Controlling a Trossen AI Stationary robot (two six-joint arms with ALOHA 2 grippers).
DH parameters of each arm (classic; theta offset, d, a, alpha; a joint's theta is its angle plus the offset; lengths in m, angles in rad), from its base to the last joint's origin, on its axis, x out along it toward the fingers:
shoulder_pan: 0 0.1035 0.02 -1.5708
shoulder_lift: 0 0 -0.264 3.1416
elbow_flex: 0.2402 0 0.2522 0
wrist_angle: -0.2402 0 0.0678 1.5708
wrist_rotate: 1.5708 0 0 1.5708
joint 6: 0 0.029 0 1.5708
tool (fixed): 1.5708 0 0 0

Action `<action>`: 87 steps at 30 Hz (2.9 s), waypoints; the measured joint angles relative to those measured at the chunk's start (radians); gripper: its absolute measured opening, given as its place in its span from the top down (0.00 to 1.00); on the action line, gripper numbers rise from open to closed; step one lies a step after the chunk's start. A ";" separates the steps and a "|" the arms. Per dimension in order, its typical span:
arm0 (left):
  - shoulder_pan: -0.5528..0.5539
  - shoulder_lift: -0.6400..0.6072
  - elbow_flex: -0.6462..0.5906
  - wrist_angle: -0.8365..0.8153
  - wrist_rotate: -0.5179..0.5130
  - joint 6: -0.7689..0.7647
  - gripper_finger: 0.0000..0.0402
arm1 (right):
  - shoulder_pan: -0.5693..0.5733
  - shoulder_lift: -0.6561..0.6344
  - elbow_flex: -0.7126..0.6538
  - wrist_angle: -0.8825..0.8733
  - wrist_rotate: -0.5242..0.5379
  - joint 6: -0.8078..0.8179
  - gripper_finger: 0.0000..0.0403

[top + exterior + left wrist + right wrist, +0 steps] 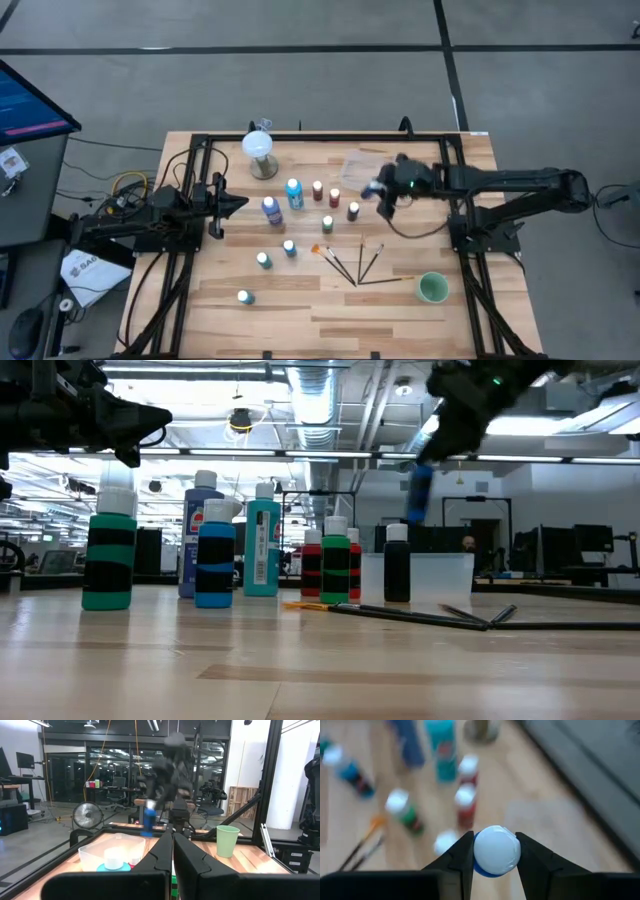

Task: Pick & Place Paint Supplies
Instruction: Put the small blue paint bottle into the transparent bin, then put the small black paint bottle into the transparent bin

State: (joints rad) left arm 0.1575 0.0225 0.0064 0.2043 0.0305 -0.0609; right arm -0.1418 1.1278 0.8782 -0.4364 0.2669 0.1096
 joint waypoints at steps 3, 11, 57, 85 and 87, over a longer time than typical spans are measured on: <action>0.000 0.000 0.000 0.000 0.000 0.000 1.00 | -0.072 0.031 0.068 0.014 0.006 -0.024 0.73; 0.000 0.000 0.000 0.003 0.000 0.000 1.00 | -0.248 0.231 0.137 0.060 -0.015 -0.001 0.73; 0.000 0.000 0.000 0.026 0.000 0.000 1.00 | -0.409 0.593 0.158 0.298 -0.153 -0.019 0.38; 0.000 0.000 0.000 0.045 0.000 0.000 1.00 | 0.052 0.369 0.259 -0.173 -0.240 -0.015 0.37; 0.000 0.000 0.000 0.045 0.000 0.000 1.00 | 0.047 0.407 0.259 -0.173 -0.240 -0.015 0.37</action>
State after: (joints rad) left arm 0.1574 0.0223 0.0066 0.2497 0.0303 -0.0611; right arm -0.0951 1.5345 1.1370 -0.6093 0.0269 0.0944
